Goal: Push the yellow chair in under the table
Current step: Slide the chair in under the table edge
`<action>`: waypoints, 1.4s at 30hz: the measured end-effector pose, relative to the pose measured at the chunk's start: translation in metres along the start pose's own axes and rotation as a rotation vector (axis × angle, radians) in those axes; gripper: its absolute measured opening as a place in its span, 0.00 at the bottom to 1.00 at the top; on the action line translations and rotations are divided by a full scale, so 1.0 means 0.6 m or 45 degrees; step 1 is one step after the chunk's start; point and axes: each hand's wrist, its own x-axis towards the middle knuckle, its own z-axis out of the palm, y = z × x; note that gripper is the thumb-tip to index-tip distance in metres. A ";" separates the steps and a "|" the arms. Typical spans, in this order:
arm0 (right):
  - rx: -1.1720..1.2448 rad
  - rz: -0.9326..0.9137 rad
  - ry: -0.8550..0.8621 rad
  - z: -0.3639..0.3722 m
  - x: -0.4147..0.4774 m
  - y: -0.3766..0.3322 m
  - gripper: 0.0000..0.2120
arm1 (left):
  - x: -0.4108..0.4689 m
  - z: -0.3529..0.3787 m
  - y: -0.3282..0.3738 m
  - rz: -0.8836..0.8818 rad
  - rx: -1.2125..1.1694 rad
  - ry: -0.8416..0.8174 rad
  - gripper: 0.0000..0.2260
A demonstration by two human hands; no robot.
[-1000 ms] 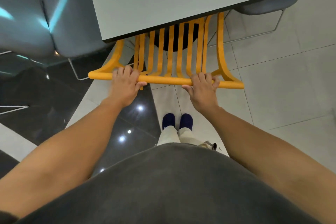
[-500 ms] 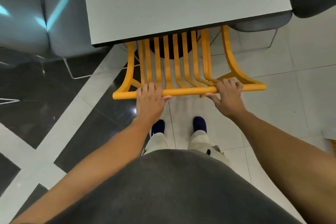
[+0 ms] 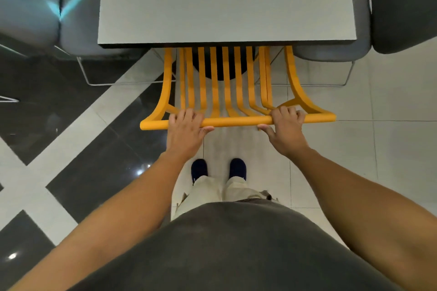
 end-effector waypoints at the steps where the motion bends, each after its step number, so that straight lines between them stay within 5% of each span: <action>1: 0.003 0.011 -0.006 0.003 0.000 -0.007 0.23 | 0.001 -0.001 -0.009 0.009 -0.011 0.004 0.23; 11: -0.002 0.091 -0.051 0.038 -0.002 -0.117 0.25 | -0.002 -0.012 -0.117 0.046 0.025 -0.019 0.23; 21: -0.014 0.020 -0.054 0.009 0.001 -0.027 0.24 | -0.006 -0.010 -0.012 -0.110 0.027 -0.076 0.24; 42: -0.064 0.017 -0.113 0.013 0.000 -0.068 0.26 | -0.011 -0.005 -0.045 -0.088 -0.065 0.008 0.24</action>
